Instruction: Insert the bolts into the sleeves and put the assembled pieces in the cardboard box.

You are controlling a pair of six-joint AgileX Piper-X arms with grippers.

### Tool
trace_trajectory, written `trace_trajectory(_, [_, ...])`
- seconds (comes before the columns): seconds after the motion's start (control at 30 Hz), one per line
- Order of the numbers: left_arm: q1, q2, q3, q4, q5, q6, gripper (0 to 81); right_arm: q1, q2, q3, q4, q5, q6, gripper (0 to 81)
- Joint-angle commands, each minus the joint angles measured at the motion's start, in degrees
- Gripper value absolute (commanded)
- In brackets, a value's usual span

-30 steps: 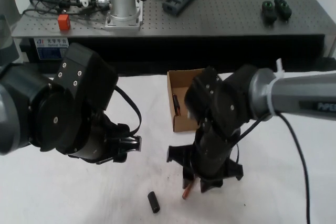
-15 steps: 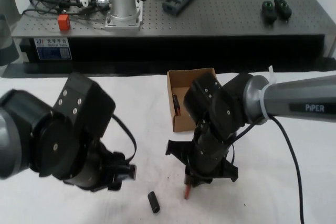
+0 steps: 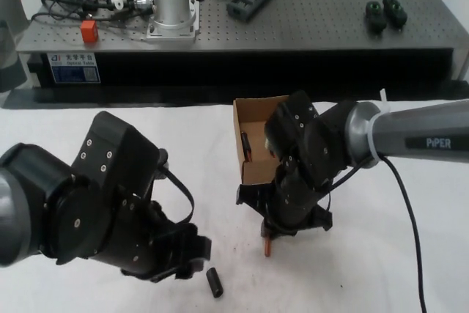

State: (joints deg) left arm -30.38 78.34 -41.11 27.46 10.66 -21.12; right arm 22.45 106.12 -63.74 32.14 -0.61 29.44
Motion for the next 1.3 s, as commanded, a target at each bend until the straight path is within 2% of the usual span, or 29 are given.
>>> trace_trajectory(0.0, [-0.3, 1.8, -0.7, -2.3, 2.7, -4.9, 49.4, -0.5, -2.6, -0.3, 0.3, 1.1, -2.6, 4.4])
trace_trajectory(0.1, [-0.6, 5.2, -3.1, -2.3, 6.5, -8.6, 49.4, -1.1, -8.0, 1.2, 3.2, 3.9, -7.6, 4.4])
trace_trajectory(0.27, [-3.2, 12.5, -9.4, -0.9, 6.7, -11.1, 49.4, -3.4, -17.0, 7.3, 3.4, 5.2, -8.9, 4.4])
trace_trajectory(0.57, [-7.5, 22.0, -17.3, 8.1, 5.8, -16.3, 49.1, -8.8, -35.7, 20.2, 3.9, 1.1, -7.0, 4.4])
trace_trajectory(0.73, [-7.6, 23.1, -17.3, 11.4, 3.6, -19.1, 44.0, -10.5, -44.5, 23.5, 4.0, -1.8, -6.1, 4.4])
trace_trajectory(0.93, [-7.6, 23.1, -17.3, 9.7, 3.6, -24.0, 44.0, -11.5, -50.0, 23.8, 5.3, -4.4, -6.1, 4.4])
trace_trajectory(1.1, [-8.0, 23.1, -18.7, 4.4, 9.1, -30.4, 44.0, -12.8, -51.5, 23.8, 7.3, -4.3, -6.3, 4.4])
trace_trajectory(1.27, [-9.5, 23.1, -21.3, 1.6, 7.7, -34.0, 44.0, -15.0, -52.4, 23.8, 8.1, -4.7, -6.3, 4.4])
